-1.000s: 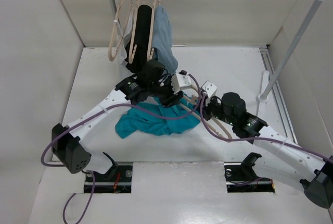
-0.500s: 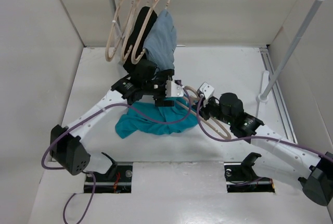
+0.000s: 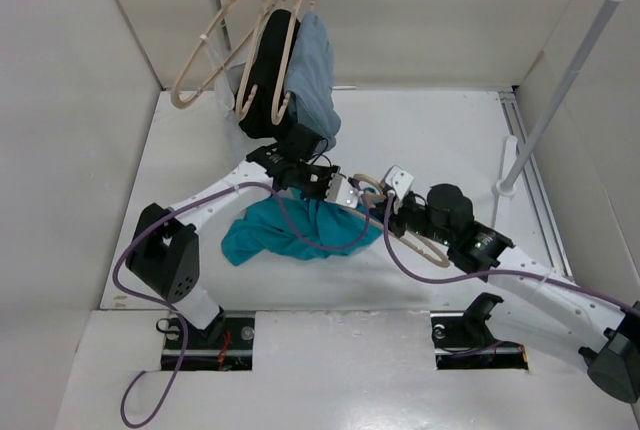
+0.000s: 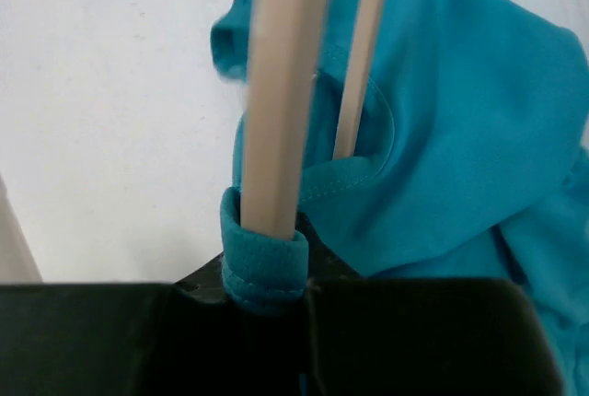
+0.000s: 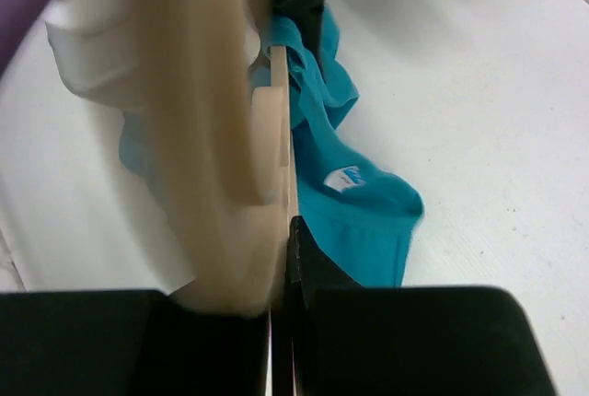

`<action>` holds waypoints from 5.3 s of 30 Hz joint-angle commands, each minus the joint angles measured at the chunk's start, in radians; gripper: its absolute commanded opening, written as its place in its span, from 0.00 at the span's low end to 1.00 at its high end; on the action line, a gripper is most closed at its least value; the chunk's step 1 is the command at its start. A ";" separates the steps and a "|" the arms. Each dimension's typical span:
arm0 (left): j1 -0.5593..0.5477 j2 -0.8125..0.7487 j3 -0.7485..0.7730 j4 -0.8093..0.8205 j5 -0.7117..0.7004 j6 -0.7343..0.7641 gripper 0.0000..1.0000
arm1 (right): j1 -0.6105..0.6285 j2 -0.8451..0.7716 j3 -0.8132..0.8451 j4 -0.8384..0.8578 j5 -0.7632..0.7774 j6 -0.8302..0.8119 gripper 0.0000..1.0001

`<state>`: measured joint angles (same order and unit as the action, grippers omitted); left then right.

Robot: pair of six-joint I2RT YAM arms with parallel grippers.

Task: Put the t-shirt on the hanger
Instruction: Place tshirt on hanger

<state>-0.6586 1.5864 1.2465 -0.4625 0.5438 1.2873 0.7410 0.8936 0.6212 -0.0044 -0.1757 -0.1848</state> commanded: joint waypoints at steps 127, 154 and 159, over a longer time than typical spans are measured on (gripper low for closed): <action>0.215 -0.154 -0.389 0.291 -0.544 -0.284 0.00 | -0.848 -0.044 0.652 -0.825 0.010 0.059 0.00; 0.008 -0.161 -0.067 -0.039 -0.194 -0.250 0.00 | -0.453 0.188 0.604 -0.591 -0.034 -0.054 0.58; 0.008 -0.161 -0.056 -0.039 -0.183 -0.250 0.00 | -0.350 0.228 0.724 -0.727 -0.074 -0.221 0.64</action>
<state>-0.6525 1.4670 1.1728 -0.4892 0.3058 1.0279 0.3309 1.1191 1.2499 -0.6884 -0.1726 -0.2672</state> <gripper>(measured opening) 0.046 0.634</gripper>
